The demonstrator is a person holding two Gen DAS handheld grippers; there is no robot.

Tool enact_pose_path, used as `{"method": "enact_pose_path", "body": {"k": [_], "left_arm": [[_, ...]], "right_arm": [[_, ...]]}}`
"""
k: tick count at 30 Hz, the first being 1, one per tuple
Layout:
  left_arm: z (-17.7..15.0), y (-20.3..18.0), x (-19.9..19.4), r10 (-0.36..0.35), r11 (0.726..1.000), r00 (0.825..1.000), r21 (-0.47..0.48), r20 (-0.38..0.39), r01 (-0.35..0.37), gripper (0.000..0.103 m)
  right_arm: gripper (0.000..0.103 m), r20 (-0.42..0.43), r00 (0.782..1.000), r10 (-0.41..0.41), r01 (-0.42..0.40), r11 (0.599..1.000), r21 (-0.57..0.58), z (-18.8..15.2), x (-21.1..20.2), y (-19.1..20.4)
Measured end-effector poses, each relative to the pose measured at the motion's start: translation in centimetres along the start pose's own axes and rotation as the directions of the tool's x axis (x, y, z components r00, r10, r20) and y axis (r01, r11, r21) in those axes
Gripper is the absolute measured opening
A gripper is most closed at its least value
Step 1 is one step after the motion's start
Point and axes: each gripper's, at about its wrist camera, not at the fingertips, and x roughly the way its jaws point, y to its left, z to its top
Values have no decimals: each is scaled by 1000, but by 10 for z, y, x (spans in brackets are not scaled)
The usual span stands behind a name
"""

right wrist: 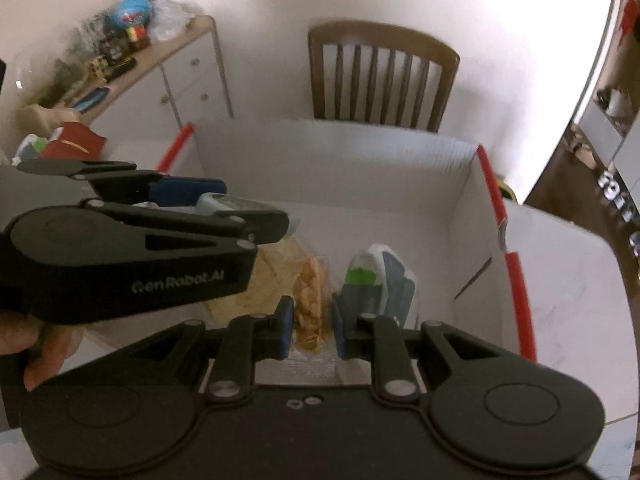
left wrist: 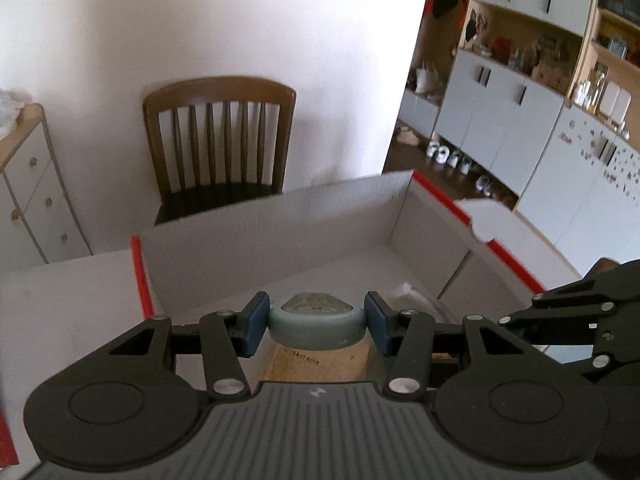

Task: Organize objects
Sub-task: 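Carry the tape dispenser and snack bag with both grippers over the red box, then lower the dispenser and snack bag into the box and open both grippers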

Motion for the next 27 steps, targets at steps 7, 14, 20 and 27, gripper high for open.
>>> {"method": "enact_pose_path", "body": {"k": [7,14,20,27], "left_arm": [[-3,3,25,-16,1000,998,-1,-66,16,51],[-3,6,43,-41,999,986,-13,-163,39,51],[-2,11,53,-62,997,967,-57,-246,49,51],[0,15,48,-69,994,970,-93,-234,48,51]], "right_arm": [[19,-48,999,-10,12,999,34,-4,21,-4],[20,-85,996,-23,28,998,51,-8,34,-7],[20,-97,995,-22,29,998,64,-13,32,-9],[21,-75,997,-26,33,995,90,-14,19,-13]]}}
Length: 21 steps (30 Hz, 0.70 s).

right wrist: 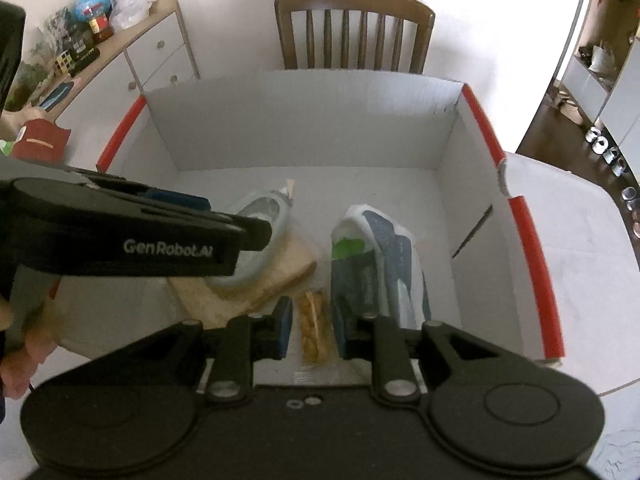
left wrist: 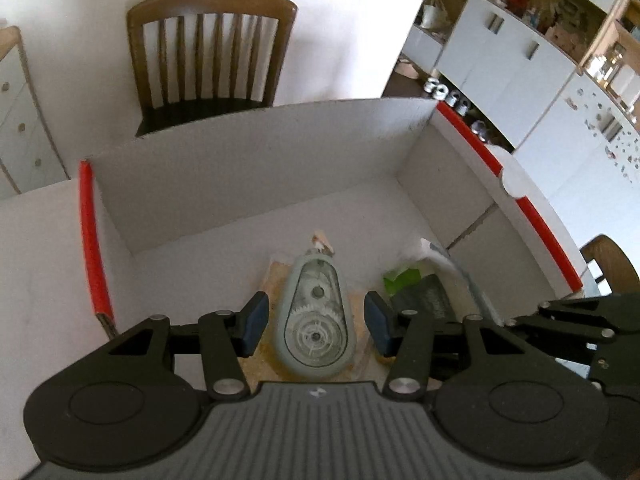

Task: Organize objects
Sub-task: 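Lower the dispenser and snack bag into the box and open both grippers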

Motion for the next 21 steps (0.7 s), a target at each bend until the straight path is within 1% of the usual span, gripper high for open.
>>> {"method": "enact_pose_path", "body": {"k": [5,7,9,13,21], "left_arm": [[-1,0,-12,-24,999,999,-26,33,25,51],[-3,-6,-20,-32,999,998,-6,50,32,51],[-4,-12,-29,-25,1000,997,19,69,24,51],[-11,-20,-54,-41,999,993,23,112,38,51],[-29,-38,-105,-14,1000,984,22,175,10,51]], "right_arm": [[22,34,999,22,-23,999,33,-1,-17,-2],[23,50,998,28,-30,999,34,-3,-28,-4],[24,67,997,23,-25,999,29,-5,-38,-5],[25,93,995,30,-33,999,32,-8,-56,-5],[26,158,986,48,-50,999,6,-23,-101,-3]]}}
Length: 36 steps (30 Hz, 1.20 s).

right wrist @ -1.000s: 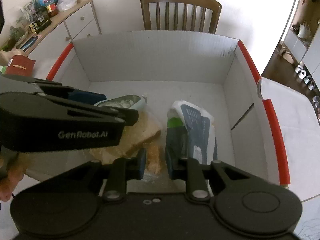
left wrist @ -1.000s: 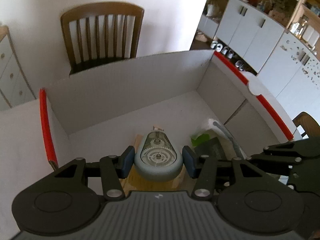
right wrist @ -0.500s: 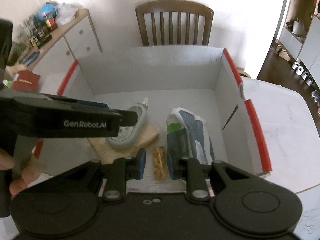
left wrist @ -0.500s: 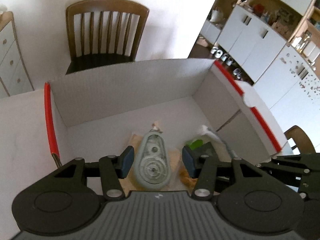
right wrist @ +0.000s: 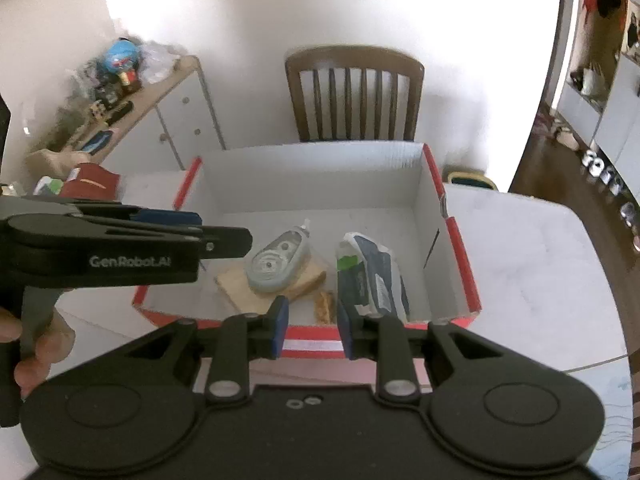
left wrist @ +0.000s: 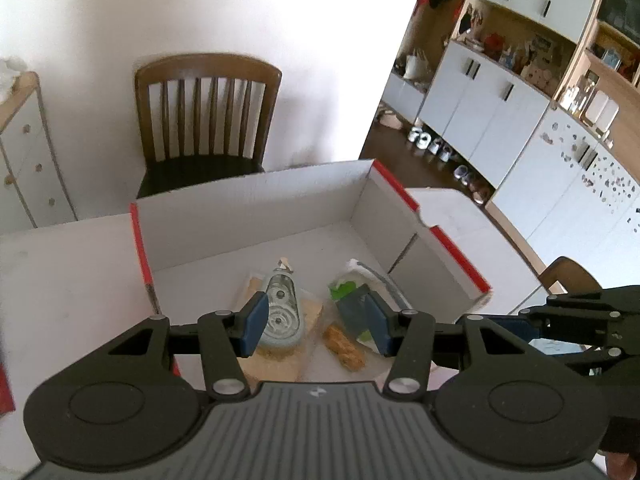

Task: Organize objects
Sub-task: 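Lower the dispenser and snack bag into the box and open both grippers, then withdraw both grippers from the box back toward the mat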

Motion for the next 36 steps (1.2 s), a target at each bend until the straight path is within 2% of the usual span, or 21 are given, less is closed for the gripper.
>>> {"method": "enact_pose_path", "body": {"k": [3,9,23,24,26,36], "left_arm": [[-5,-10,-20,13,1000,1000,-3,28,-13,51],[-21,-36,-54,37,999,998,-15,57,-36,51],[-69,-100,-112,68,998,991,-23,116,-65,52],[-72,-104,-115,74,997,990,-22,120,-72,65],[-79,-111,-121,86,996,986,-35,141,-82,78],[-123,-132,-139,117,991,983,-80,140,-107,78]], "right_arm": [[26,23,1000,-3,4,1000,-14,-6,-15,0],[26,48,998,42,-40,998,-56,-22,-44,-5],[28,86,987,134,-121,983,-137,-62,-107,-30],[28,87,986,142,-129,982,-140,-66,-110,-33],[29,89,984,152,-139,980,-141,-73,-116,-37],[34,88,979,184,-168,972,-165,-114,-137,-63]]}}
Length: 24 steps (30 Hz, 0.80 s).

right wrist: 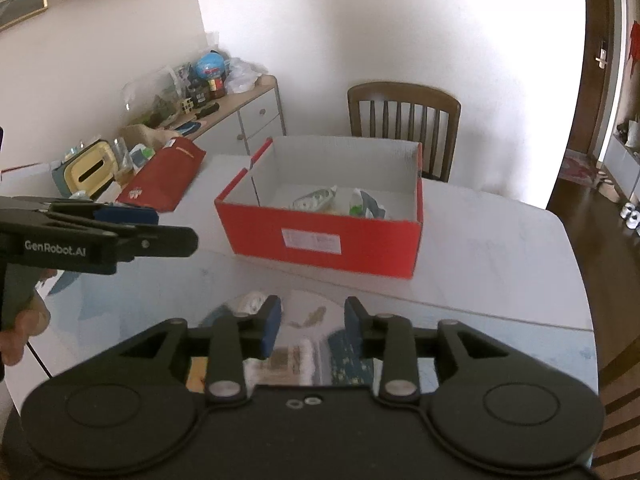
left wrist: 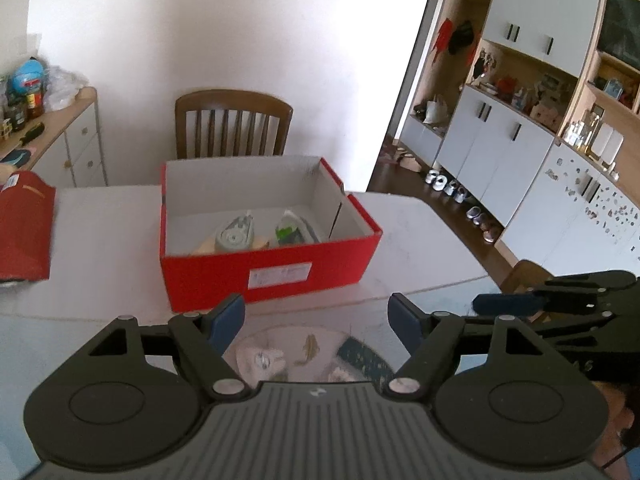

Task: Organize objects
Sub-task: 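Withdraw both grippers from the box back toward the mat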

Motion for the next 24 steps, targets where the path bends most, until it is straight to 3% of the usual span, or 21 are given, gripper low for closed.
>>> {"method": "enact_pose_path", "body": {"k": [4,6,7,8,17,21,24], "left_arm": [[-22,-2,-4,20,1000,1000,-6,-18,-20,78],[-34,-2,-5,30,999,999,-13,-28,-30,80],[-40,-1,-5,35,999,999,-18,-35,-36,80],[-46,-1,-4,39,999,998,-25,-45,-40,80],[-90,2,6,49,997,993,-57,-103,-55,88],[-101,4,10,62,996,992,-63,-108,-69,103],[-109,7,16,60,995,991,-67,-122,-68,103]], "right_arm": [[40,0,1000,0,0,1000,7,-18,-9,-5],[53,0,1000,2,-2,1000,22,-29,-12,-7],[66,4,1000,6,-6,1000,26,-35,-14,-8],[69,11,1000,4,-5,1000,27,-42,-16,-8],[79,-41,999,6,-5,1000,25,-91,-21,1],[80,-79,997,5,-1,999,44,-108,-16,7],[81,-111,994,-7,14,998,55,-121,-9,12]]}}
